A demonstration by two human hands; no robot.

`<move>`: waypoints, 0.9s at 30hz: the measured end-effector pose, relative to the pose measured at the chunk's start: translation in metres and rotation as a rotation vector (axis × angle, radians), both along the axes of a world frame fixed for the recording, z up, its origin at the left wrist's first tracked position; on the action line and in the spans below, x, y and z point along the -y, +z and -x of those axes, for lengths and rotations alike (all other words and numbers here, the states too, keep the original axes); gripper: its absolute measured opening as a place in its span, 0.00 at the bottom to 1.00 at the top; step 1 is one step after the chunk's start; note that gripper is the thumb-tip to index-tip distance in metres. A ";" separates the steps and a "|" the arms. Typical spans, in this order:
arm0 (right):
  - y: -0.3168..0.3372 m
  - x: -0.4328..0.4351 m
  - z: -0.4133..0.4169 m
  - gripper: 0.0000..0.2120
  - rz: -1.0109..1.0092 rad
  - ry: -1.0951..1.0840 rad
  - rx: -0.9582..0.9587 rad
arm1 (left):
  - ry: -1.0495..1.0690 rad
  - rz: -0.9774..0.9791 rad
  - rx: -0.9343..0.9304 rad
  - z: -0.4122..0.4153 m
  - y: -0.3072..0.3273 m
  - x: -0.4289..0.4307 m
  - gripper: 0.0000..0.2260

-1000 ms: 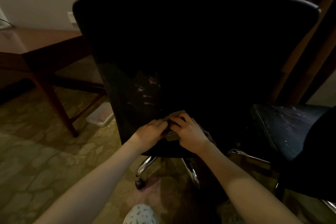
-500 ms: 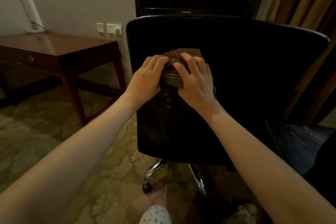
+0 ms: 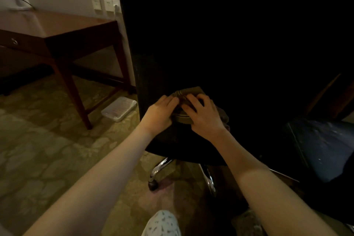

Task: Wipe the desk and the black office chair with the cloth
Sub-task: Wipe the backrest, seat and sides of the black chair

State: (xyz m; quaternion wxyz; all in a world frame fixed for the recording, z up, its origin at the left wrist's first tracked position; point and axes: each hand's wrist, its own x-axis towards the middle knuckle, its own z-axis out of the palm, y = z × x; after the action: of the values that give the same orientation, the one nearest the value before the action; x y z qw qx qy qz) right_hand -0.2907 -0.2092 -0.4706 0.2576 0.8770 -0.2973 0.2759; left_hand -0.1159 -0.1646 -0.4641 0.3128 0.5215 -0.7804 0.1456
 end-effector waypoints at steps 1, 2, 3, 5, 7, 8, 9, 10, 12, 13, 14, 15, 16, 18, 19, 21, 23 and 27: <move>-0.011 -0.002 0.000 0.30 -0.052 -0.016 -0.008 | 0.009 -0.062 0.020 0.001 -0.009 0.000 0.24; -0.019 -0.005 -0.002 0.31 -0.120 -0.041 -0.024 | 0.033 -0.151 0.034 0.003 -0.018 0.001 0.23; -0.025 -0.007 -0.004 0.31 -0.186 -0.071 -0.069 | 0.081 -0.254 0.061 0.006 -0.025 0.001 0.23; -0.033 -0.016 -0.006 0.29 -0.352 -0.115 -0.213 | 0.174 -0.456 0.158 0.013 -0.039 0.002 0.24; -0.039 -0.021 -0.005 0.27 -0.463 -0.148 -0.291 | 0.188 -0.542 0.178 0.015 -0.049 0.001 0.25; -0.037 -0.023 -0.005 0.27 -0.484 -0.160 -0.285 | 0.179 -0.549 0.181 0.015 -0.051 0.000 0.24; -0.036 -0.025 -0.005 0.27 -0.475 -0.160 -0.276 | 0.161 -0.539 0.183 0.013 -0.050 -0.002 0.24; -0.034 -0.025 -0.005 0.26 -0.462 -0.150 -0.268 | 0.140 -0.515 0.181 0.010 -0.047 -0.004 0.24; -0.023 -0.028 -0.011 0.27 -0.393 -0.120 -0.231 | 0.116 -0.461 0.161 0.003 -0.038 -0.008 0.23; -0.019 -0.027 -0.013 0.27 -0.352 -0.096 -0.189 | 0.113 -0.437 0.139 -0.001 -0.031 -0.010 0.22; -0.014 -0.028 -0.017 0.27 -0.311 -0.071 -0.145 | 0.103 -0.403 0.114 -0.006 -0.022 -0.013 0.21; -0.006 -0.031 -0.021 0.27 -0.287 -0.038 -0.102 | 0.088 -0.354 0.094 -0.012 -0.013 -0.017 0.20; 0.004 -0.035 -0.026 0.26 -0.255 0.001 -0.065 | 0.072 -0.293 0.091 -0.019 -0.003 -0.021 0.20; 0.027 -0.040 -0.033 0.25 -0.167 0.079 0.011 | 0.041 -0.148 0.110 -0.034 0.017 -0.028 0.23; 0.040 -0.041 -0.037 0.24 -0.122 0.120 0.043 | 0.037 -0.085 0.108 -0.041 0.030 -0.032 0.24; 0.071 -0.043 -0.044 0.22 -0.035 0.189 0.115 | 0.060 0.033 0.092 -0.050 0.060 -0.040 0.23; 0.105 -0.043 -0.054 0.22 0.077 0.219 0.162 | 0.103 0.156 0.066 -0.056 0.092 -0.045 0.21; 0.145 -0.038 -0.079 0.21 0.202 0.151 0.190 | 0.155 0.274 -0.003 -0.067 0.135 -0.045 0.14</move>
State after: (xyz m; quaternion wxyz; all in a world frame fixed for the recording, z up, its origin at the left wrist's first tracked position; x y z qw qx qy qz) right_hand -0.2120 -0.1712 -0.3258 0.2939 0.8363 -0.2244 0.4048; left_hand -0.0485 -0.1198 -0.3286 0.3697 0.5329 -0.7102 0.2737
